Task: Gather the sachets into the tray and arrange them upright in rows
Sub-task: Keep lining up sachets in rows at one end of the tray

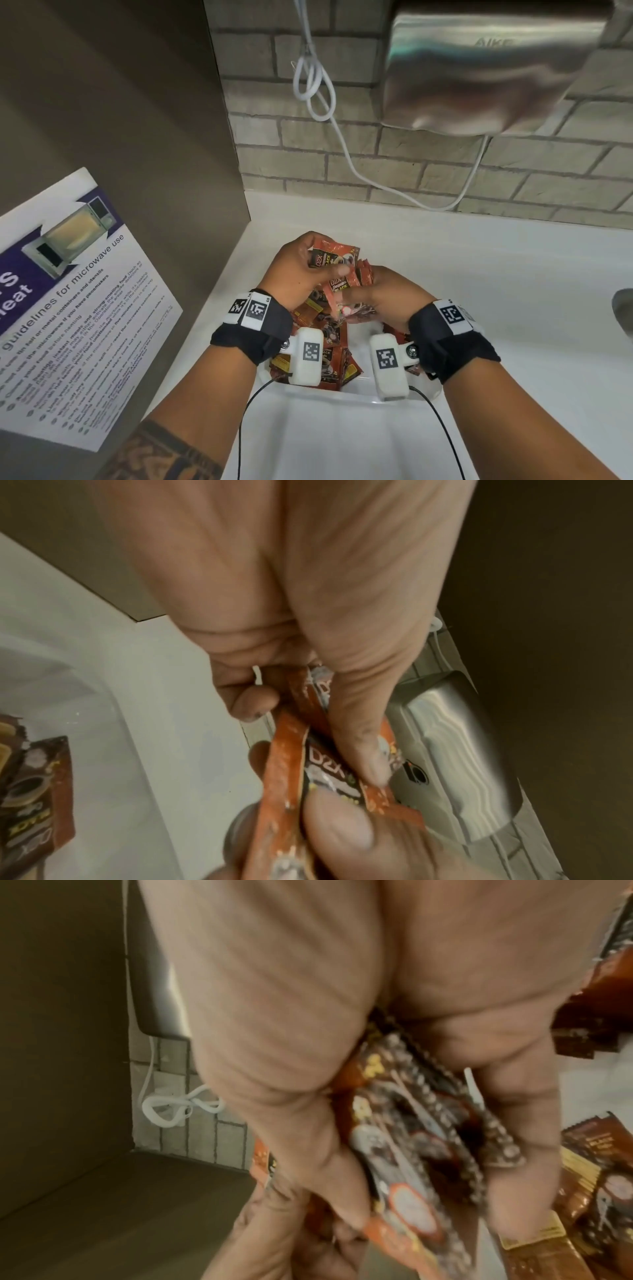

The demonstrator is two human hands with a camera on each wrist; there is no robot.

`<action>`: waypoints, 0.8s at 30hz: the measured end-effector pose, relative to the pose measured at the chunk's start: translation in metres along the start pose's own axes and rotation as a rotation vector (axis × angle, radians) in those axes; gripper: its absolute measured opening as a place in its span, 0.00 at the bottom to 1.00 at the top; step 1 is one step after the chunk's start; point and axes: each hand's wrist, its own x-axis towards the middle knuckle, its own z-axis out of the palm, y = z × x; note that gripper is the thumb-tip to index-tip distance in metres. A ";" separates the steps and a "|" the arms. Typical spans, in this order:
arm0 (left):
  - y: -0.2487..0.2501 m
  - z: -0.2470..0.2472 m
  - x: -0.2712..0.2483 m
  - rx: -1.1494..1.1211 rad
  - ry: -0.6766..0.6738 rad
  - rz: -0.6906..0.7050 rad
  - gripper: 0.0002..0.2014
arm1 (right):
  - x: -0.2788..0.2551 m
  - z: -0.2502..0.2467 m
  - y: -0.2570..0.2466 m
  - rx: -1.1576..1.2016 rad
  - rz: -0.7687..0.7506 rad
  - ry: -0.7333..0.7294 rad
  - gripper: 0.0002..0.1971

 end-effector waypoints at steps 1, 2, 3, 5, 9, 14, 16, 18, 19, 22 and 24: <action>-0.001 -0.002 0.001 0.016 0.028 0.008 0.14 | 0.000 -0.001 0.001 0.047 0.006 -0.003 0.15; -0.002 -0.006 0.002 0.042 0.060 0.012 0.11 | -0.001 -0.003 0.002 0.106 0.014 -0.008 0.15; -0.003 -0.010 0.002 0.064 0.085 0.015 0.09 | -0.002 -0.006 0.003 0.168 0.014 -0.004 0.15; -0.002 -0.018 0.001 0.087 0.086 0.018 0.07 | -0.002 -0.011 0.003 0.240 -0.019 0.065 0.17; 0.009 -0.021 -0.005 0.156 -0.141 -0.010 0.17 | 0.002 -0.016 -0.003 0.087 -0.094 0.178 0.31; 0.015 -0.004 -0.005 0.367 -0.161 0.074 0.22 | 0.004 -0.005 -0.010 -0.033 -0.067 -0.020 0.24; 0.015 -0.001 -0.006 0.390 -0.097 0.111 0.29 | 0.001 -0.002 -0.009 0.068 -0.025 -0.035 0.24; 0.017 0.000 -0.009 0.437 -0.122 0.172 0.41 | 0.001 -0.003 -0.007 0.176 -0.016 0.000 0.19; 0.018 0.001 -0.012 0.464 -0.171 0.208 0.46 | 0.003 -0.005 -0.005 0.241 -0.016 0.050 0.16; 0.019 0.014 -0.016 0.521 -0.330 0.303 0.50 | 0.006 -0.002 -0.004 0.386 -0.040 0.140 0.08; 0.020 0.024 -0.016 0.608 -0.340 0.339 0.45 | 0.007 0.004 -0.003 0.351 -0.078 0.161 0.07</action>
